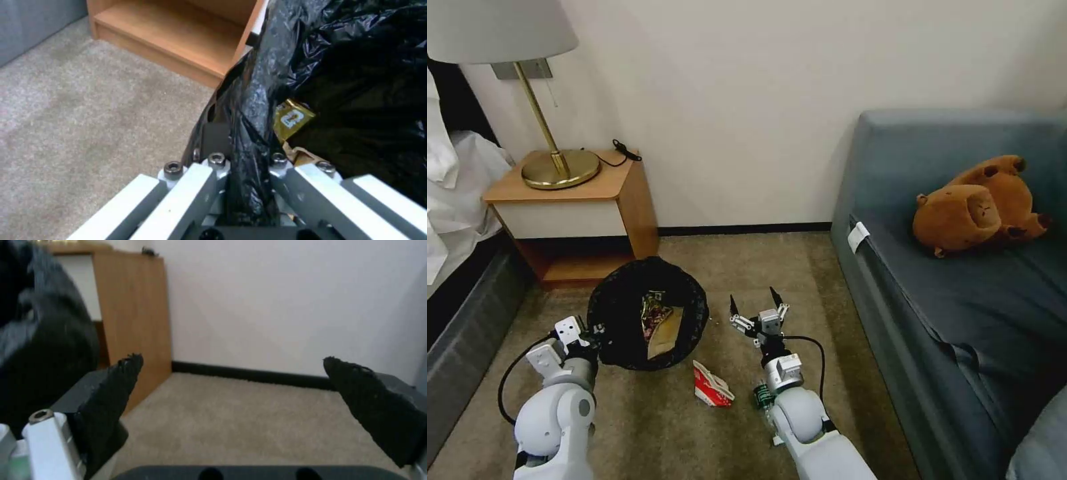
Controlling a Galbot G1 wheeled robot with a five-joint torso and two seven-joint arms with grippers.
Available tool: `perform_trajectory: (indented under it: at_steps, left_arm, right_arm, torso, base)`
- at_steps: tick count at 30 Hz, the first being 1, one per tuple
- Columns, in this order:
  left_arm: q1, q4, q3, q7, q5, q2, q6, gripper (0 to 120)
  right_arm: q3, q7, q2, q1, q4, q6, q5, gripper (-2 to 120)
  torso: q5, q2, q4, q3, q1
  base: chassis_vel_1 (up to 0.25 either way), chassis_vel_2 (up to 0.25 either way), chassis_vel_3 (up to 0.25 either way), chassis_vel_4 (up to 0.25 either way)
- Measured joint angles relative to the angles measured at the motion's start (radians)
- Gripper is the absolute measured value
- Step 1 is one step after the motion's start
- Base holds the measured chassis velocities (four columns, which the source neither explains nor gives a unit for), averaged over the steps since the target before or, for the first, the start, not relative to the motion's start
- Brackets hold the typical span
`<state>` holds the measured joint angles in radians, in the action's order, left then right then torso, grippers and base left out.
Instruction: Pick up the trash bin, then pick up the garbage on the floor and place it into the trash bin.
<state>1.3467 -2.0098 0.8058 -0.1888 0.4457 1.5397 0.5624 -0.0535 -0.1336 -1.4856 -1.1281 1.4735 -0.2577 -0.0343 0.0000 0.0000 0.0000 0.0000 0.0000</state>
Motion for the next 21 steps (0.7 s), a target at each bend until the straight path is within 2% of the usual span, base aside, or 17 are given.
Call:
perform_trajectory:
  at_steps: [3,9,14,21]
  left_arm:
    - [0.003,-0.005,-0.007,-0.003,-0.005,0.002,0.002,1]
    - [-0.004,-0.013,-0.004,-0.014,-0.006,0.008,0.008,1]
    - [-0.001,-0.014,0.000,-0.015,-0.006,0.010,0.008,1]
    - [0.004,-0.031,-0.009,-0.023,-0.028,0.018,0.011,1]
  right_arm:
    - [0.028,0.015,0.012,0.016,-0.031,0.013,-0.034,100]
    - [0.096,0.074,0.067,0.062,-0.068,0.095,-0.152,100]
    - [0.132,0.076,0.082,0.092,-0.099,0.125,-0.182,100]
    - [0.253,0.065,0.120,0.147,-0.166,0.209,-0.241,100]
  torso:
    - [0.0001,0.000,0.0000,0.000,0.000]
    - [0.0000,0.000,-0.0002,0.000,0.000]
    - [0.0000,0.000,0.0000,0.000,0.000]
    - [0.0000,0.000,-0.0001,0.000,0.000]
  base:
    - [0.000,0.000,0.000,0.000]
    - [0.000,0.000,0.000,0.000]
    - [0.000,0.000,0.000,0.000]
    - [0.000,0.000,0.000,0.000]
